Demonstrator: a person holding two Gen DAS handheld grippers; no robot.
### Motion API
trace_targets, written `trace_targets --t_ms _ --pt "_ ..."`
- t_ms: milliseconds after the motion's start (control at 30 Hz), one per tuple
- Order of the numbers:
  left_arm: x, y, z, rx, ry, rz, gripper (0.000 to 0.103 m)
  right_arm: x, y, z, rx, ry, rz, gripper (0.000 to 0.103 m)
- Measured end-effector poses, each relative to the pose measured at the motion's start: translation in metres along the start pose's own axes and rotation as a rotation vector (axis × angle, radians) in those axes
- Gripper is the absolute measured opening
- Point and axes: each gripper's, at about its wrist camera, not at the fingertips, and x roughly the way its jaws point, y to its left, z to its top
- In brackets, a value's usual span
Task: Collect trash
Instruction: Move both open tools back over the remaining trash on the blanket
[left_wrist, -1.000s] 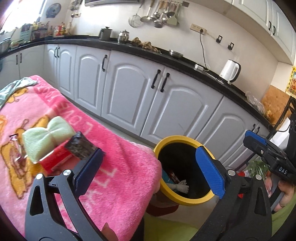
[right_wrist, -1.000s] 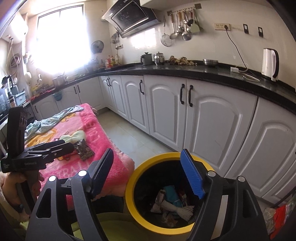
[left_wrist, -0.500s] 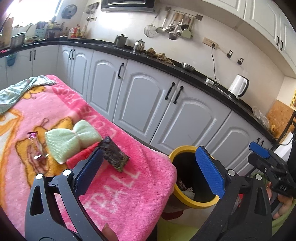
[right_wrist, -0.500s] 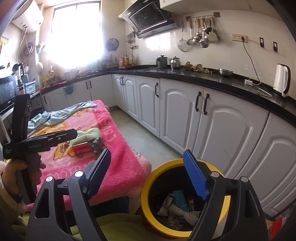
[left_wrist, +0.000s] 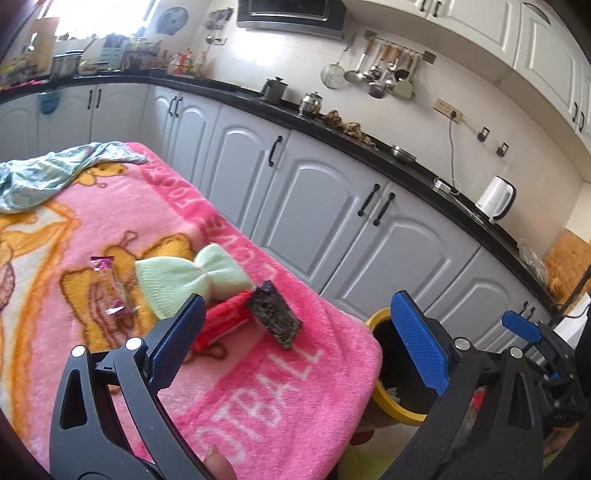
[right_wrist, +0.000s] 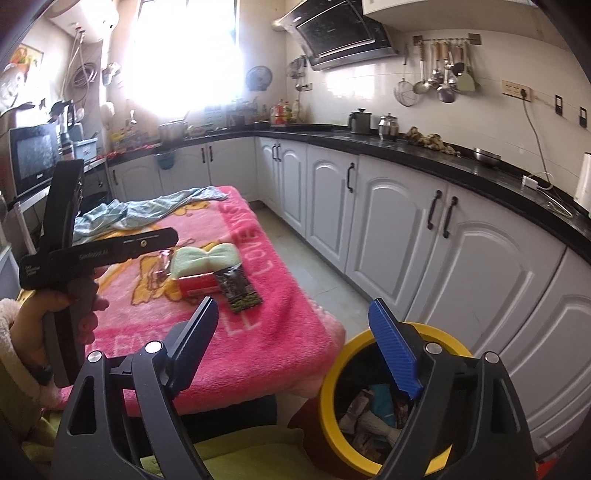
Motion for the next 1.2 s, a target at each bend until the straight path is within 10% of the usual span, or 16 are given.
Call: trace_targets --t_ms 1200 --pt "0.013 0.112 0.002 -0.247 0.031 0.079 0.092 0.145 0.09 0.013 -0.167 0.16 0.146 0.085"
